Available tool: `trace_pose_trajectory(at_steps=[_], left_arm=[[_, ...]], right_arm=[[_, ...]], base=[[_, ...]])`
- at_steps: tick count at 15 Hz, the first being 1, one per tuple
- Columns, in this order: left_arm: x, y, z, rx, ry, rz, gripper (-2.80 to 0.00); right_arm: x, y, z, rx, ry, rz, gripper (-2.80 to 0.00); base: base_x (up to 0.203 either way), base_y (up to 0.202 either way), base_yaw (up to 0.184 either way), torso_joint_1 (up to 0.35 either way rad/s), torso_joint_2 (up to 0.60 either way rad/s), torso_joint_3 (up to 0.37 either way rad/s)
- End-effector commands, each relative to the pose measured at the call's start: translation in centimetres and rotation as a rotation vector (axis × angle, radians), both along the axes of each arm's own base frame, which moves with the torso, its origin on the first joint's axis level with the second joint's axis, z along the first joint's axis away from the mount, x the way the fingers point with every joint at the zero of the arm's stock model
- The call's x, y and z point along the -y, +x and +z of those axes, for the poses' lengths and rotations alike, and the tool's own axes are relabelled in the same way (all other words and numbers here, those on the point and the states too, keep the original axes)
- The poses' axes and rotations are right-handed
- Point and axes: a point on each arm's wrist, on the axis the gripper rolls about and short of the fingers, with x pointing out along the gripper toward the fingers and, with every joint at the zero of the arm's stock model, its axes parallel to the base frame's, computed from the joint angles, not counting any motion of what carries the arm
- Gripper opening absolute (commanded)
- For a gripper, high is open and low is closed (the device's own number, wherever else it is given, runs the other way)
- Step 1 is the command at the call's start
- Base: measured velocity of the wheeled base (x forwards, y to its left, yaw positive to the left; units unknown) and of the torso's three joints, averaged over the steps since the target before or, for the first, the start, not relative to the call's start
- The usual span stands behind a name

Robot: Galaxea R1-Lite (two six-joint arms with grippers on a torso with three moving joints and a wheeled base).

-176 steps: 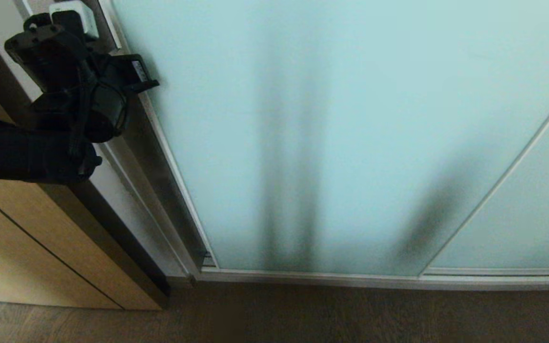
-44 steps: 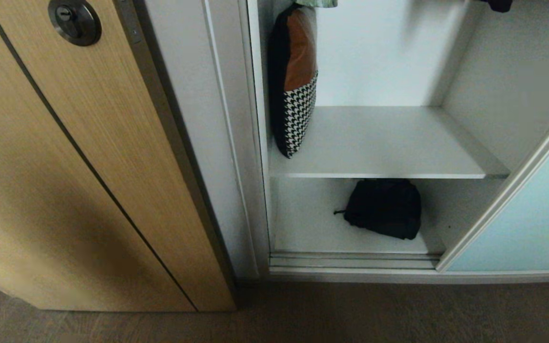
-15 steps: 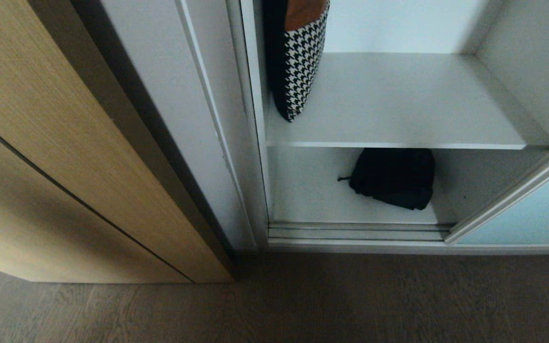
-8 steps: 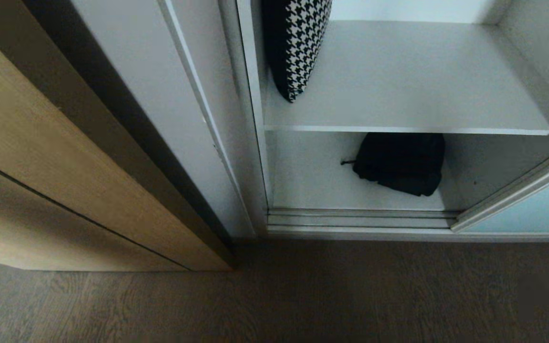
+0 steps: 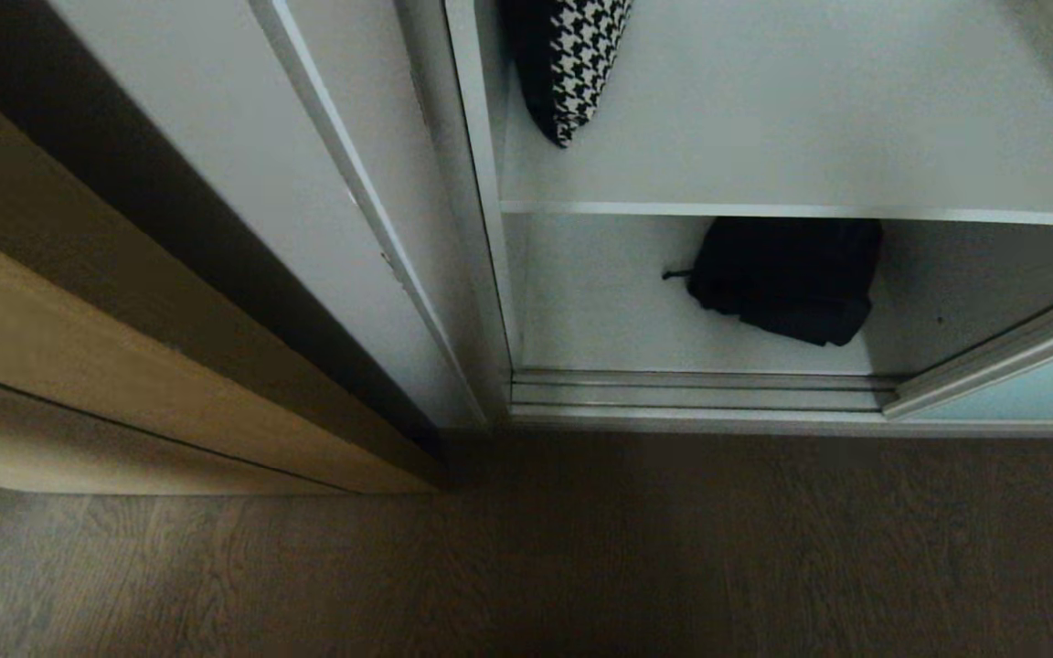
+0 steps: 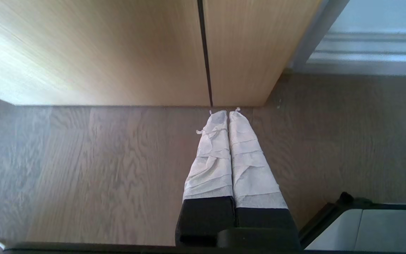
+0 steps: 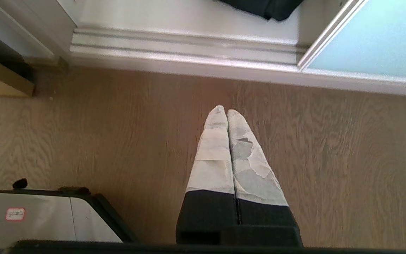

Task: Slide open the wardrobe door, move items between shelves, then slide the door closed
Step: Place the bag on the higher shelf

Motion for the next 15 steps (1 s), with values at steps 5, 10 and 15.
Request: trace_pose_trajectory(at_steps=[5,10,15], left_arm=[[0.0,0.01,0.02,0.001,0.0,0.001,-2.8],[0.0,0.02,-0.01,0.001,-0.001,0.001,-2.8],[0.0,0.02,-0.01,0.001,0.0,0.001,-2.8]], right_arm=[[0.0,0.0,0.0,0.001,0.0,0.001,-2.8],[0.0,0.0,0.0,0.001,0.0,0.001,-2.8],[0.0,0.0,0.0,0.001,0.0,0.001,-2.8]], base=[[0.0,0.0,0.0,0.0,0.0,-0.195],[0.0,0.0,0.0,0.002,0.0,-0.198],[0.0,0.0,0.0,0.003,0.0,-0.196]])
